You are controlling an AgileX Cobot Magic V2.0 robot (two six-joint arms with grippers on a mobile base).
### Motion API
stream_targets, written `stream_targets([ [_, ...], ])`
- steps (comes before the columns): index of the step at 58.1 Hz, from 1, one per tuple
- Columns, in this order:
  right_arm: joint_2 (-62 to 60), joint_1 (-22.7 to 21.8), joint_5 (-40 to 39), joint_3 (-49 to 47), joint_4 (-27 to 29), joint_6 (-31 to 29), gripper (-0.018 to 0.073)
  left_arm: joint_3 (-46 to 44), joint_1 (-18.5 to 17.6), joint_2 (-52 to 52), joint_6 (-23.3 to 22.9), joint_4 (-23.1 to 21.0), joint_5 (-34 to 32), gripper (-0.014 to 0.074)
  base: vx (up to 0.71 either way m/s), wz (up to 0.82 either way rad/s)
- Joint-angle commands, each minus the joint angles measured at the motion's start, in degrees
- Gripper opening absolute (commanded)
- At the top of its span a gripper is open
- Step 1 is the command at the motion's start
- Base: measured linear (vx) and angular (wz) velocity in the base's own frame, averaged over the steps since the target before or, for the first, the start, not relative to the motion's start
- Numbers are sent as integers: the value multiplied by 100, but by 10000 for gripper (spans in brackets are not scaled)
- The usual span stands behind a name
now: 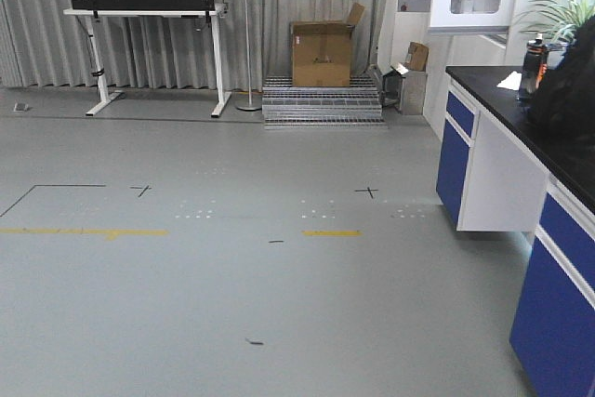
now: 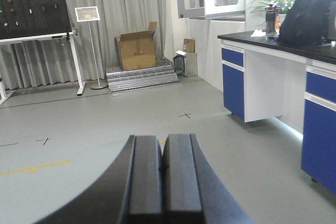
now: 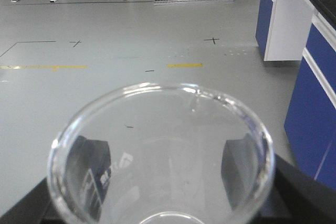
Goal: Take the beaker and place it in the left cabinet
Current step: 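Drive the base toward the grey cabinet with the open glass door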
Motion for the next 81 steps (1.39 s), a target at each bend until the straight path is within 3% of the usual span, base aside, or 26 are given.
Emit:
stream_targets([
  [1,12,-22,-442,-192,-101,-30,-6,94,-22,-109,-19,-47,-481,1,63,-1],
  [81,-1,-22,-426,-192,-101,-30,-6,94,-22,-109,-19,-47,-481,1,66,2],
])
